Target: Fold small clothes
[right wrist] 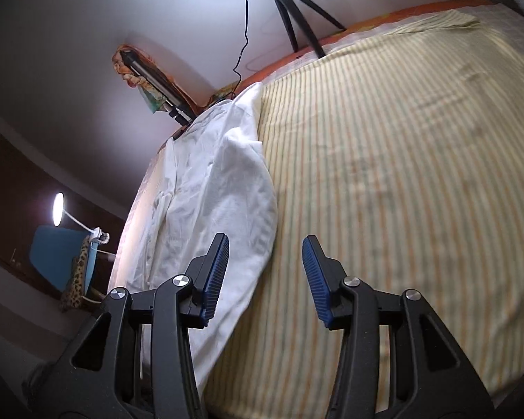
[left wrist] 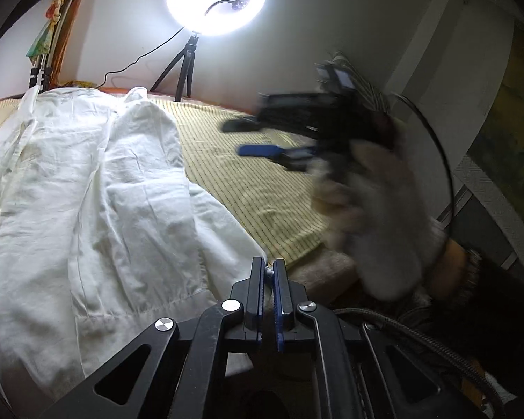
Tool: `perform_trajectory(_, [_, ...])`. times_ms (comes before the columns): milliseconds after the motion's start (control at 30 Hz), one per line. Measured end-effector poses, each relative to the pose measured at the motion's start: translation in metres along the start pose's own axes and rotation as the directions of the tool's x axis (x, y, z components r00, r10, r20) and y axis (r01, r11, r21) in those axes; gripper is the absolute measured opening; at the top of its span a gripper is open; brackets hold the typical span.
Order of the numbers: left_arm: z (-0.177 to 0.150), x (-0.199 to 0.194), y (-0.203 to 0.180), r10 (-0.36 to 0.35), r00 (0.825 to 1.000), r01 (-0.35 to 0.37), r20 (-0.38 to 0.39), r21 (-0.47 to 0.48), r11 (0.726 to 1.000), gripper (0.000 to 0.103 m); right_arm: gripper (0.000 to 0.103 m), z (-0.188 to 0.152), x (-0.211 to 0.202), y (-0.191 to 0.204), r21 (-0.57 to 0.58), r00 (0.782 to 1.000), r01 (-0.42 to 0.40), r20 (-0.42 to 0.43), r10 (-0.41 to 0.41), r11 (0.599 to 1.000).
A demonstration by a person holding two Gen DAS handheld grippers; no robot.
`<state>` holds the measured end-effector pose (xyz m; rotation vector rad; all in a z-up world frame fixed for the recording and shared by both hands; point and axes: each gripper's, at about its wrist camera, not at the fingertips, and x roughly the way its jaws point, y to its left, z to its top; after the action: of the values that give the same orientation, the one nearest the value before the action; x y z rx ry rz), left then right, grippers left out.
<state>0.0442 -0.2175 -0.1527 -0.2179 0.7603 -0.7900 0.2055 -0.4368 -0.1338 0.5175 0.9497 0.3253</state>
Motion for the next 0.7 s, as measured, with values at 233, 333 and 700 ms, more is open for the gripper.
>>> perform_trajectory(233, [-0.001,0.005,-0.001,0.033,0.999,-0.032,-0.01,0.033,0.999,0.0,0.047,0.023,0.07,-0.007,0.097,0.998,-0.041,-0.048,0.046,0.994])
perform_trajectory(333, [-0.001,0.003,0.005,0.052,0.999,-0.052,-0.009,0.034,0.998,0.0,0.047,0.027,0.087,-0.003,0.085,0.996,-0.032,-0.08,0.038,0.996])
perform_trajectory(700, [-0.008,-0.001,0.017,0.035,0.999,-0.036,-0.017,-0.034,0.999,0.0,0.007,0.042,0.095,0.017,0.005,0.996,0.019,-0.082,-0.018,1.0])
